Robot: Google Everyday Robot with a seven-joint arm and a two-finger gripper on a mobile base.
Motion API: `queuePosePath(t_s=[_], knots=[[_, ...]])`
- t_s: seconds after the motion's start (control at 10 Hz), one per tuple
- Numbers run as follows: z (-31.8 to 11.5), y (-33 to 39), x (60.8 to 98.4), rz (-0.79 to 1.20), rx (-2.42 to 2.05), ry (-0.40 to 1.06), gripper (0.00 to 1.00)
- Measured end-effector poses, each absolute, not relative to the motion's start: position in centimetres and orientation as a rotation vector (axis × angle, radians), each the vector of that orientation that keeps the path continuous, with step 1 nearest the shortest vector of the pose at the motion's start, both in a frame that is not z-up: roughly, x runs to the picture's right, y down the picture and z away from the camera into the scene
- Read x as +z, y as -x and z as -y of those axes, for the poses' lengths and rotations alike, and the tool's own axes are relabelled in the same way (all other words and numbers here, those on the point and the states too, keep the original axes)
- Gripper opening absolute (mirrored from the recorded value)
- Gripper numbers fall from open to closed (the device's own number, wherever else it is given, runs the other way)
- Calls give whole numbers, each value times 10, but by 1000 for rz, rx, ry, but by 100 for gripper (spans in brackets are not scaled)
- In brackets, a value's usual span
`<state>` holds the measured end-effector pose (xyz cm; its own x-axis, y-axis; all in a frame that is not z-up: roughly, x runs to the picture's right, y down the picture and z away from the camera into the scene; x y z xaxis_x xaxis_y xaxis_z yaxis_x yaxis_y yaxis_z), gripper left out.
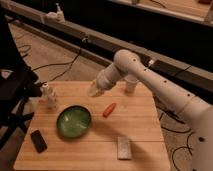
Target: Knock the bottle over
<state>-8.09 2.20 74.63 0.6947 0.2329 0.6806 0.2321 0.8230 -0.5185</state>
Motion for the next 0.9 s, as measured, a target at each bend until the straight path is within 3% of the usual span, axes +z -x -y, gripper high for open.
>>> queuePosePath(t_s=[0.4, 0.9], knots=[[-13, 151, 779, 934, 13, 615, 0], [5, 250, 782, 1126, -11, 577, 0]])
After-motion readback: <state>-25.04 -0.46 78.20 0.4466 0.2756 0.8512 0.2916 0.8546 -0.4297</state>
